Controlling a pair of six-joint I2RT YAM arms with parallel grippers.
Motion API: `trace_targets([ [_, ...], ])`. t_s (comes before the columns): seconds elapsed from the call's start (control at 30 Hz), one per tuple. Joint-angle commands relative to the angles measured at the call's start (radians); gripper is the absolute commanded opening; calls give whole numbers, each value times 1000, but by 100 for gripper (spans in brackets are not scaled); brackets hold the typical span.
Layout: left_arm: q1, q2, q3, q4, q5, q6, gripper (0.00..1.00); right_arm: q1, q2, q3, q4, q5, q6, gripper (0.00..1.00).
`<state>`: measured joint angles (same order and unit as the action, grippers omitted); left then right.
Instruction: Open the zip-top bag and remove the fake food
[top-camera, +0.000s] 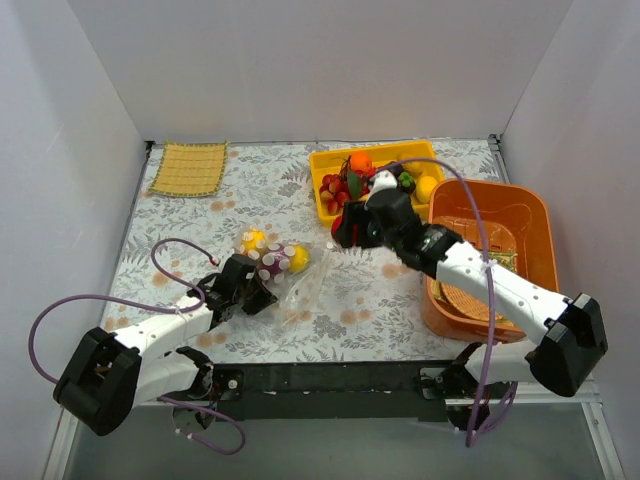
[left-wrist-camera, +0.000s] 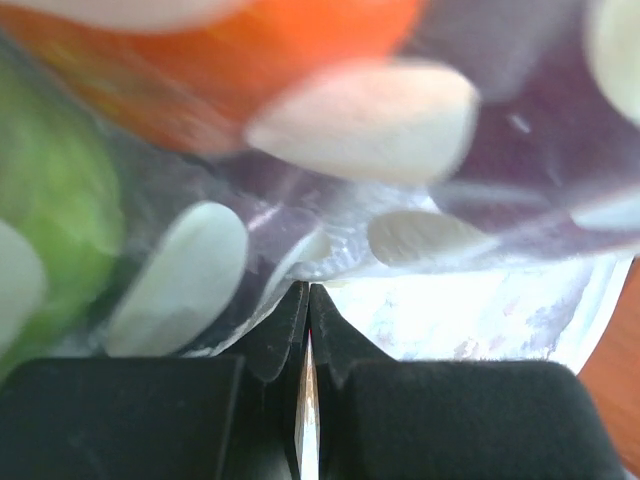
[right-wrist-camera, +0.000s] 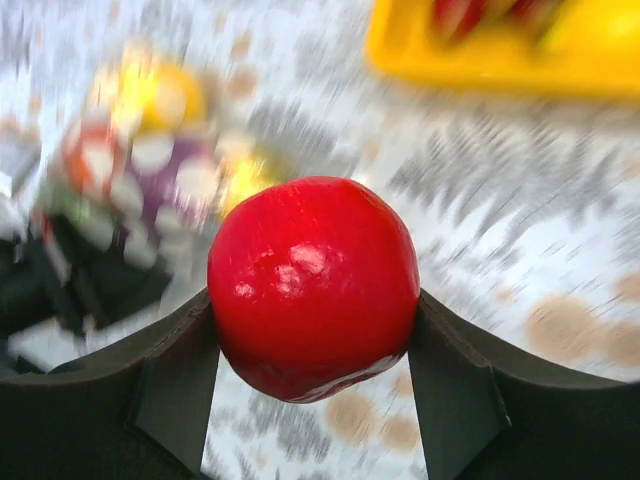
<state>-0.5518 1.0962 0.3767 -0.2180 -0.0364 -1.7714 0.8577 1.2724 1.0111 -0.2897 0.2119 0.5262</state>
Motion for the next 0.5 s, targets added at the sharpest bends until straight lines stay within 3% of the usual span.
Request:
trace_targets([
  [0.0, 6, -22, 73, -55, 20, 79, 0, -213, 88, 194, 44, -31, -193, 28],
  [0.2, 6, -24, 148, -89, 67, 125, 1, -403, 326, 418, 171, -5, -236, 27],
  [0.47, 6, 4, 249, -133, 118, 197, 1, -497, 706, 690, 308, 57, -206, 25],
])
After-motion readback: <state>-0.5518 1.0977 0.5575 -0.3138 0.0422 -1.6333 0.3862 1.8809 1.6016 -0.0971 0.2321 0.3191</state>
